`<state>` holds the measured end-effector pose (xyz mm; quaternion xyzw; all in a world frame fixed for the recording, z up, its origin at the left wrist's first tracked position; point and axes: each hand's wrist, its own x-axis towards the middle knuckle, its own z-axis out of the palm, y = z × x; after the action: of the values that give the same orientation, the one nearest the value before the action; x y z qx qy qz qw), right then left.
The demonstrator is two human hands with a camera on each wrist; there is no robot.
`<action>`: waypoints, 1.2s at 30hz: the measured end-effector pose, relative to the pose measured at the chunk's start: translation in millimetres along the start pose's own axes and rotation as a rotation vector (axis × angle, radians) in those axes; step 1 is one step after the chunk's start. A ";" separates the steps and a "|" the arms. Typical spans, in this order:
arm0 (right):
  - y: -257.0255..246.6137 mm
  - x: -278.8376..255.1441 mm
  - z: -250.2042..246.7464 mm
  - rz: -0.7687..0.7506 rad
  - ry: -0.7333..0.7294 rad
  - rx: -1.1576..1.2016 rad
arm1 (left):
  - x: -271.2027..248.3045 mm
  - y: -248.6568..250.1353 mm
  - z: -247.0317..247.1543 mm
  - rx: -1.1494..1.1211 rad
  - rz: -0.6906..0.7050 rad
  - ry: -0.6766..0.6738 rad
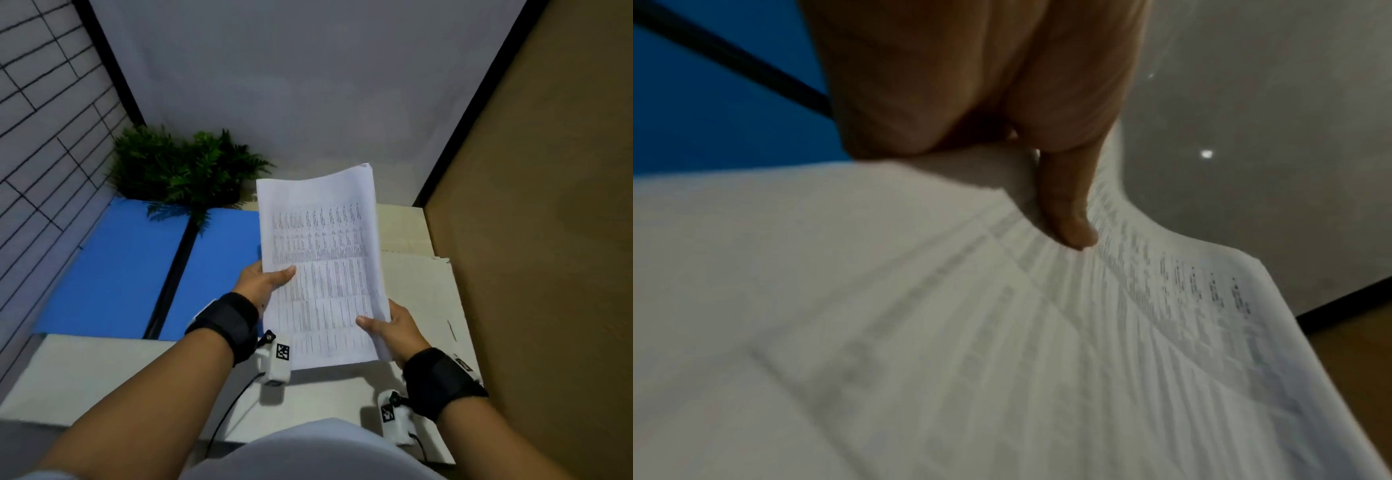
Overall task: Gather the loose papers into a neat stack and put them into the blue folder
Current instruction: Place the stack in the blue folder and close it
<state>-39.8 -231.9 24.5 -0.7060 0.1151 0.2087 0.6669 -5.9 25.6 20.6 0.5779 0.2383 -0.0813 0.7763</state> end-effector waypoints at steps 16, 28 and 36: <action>43.0 25.8 60.1 0.185 0.010 0.207 | 37.7 -59.8 -243.9 1.361 -0.161 0.431; 65.4 31.9 102.7 0.276 -0.071 0.154 | -46.0 -106.1 -173.7 1.323 -0.158 0.190; 81.4 48.8 127.5 0.369 -0.004 0.091 | -41.3 -89.0 -204.7 1.183 -0.105 0.408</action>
<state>-50.4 -106.9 -73.1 -0.6419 0.2506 0.3232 0.6486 -134.2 182.7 -81.4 0.9010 0.3247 -0.1255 0.2591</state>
